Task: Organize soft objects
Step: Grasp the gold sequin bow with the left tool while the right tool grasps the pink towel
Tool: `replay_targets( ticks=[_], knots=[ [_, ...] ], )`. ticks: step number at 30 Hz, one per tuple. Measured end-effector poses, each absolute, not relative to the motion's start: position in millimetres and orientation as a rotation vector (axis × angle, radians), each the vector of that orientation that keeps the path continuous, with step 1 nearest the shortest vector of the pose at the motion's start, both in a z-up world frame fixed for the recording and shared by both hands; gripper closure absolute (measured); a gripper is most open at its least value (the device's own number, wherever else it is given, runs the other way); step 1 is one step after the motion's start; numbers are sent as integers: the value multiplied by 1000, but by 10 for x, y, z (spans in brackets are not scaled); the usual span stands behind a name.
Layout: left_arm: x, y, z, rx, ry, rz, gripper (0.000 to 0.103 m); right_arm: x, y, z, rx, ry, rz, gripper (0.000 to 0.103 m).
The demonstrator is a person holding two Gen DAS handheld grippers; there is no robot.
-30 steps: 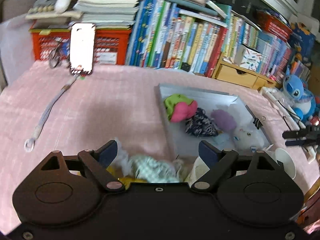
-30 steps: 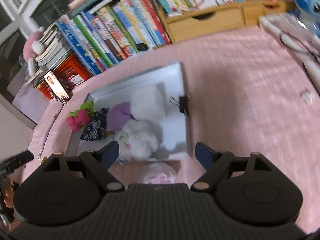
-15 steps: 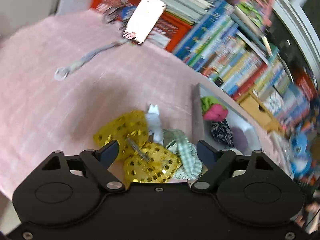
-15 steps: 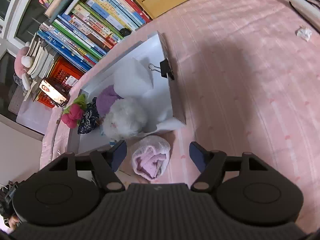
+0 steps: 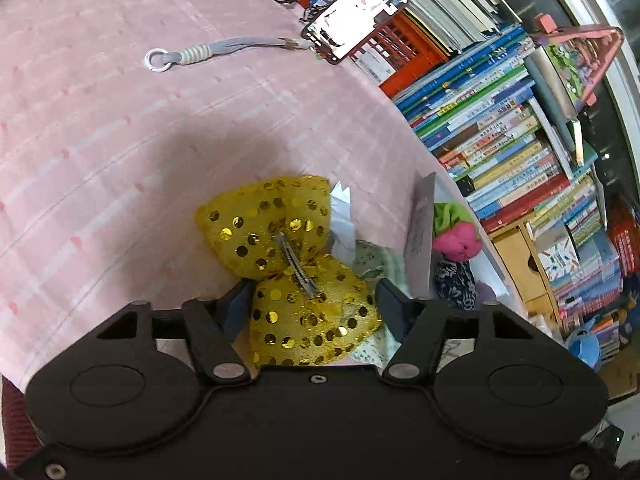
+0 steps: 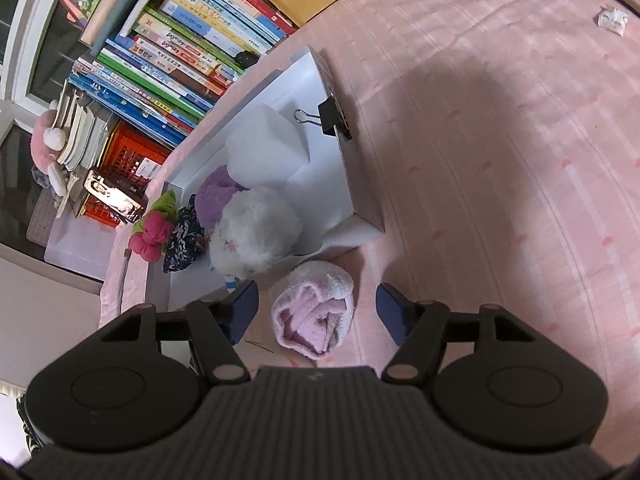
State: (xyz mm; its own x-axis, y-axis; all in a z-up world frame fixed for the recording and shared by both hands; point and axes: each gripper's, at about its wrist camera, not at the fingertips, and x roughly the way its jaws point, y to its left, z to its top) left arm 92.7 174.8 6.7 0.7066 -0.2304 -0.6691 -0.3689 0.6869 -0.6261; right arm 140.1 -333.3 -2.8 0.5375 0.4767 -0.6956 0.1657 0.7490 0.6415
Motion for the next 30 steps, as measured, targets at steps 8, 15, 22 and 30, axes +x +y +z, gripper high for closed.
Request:
replay_targets(
  ticks=[8, 15, 22, 30],
  knots=[
    [902, 1772, 60, -841, 798, 87, 54, 1406, -3308, -48, 719, 1002, 199, 38],
    [894, 1749, 85, -817, 794, 90, 61, 1421, -3279, -44, 712, 1004, 197, 45],
    [874, 1738, 214, -748, 775, 61, 70, 1405, -3256, -18, 700, 1005, 172, 60],
    [841, 1706, 444, -666, 729, 35, 71, 1316, -3324, 121, 671, 965, 142, 61]
  ],
)
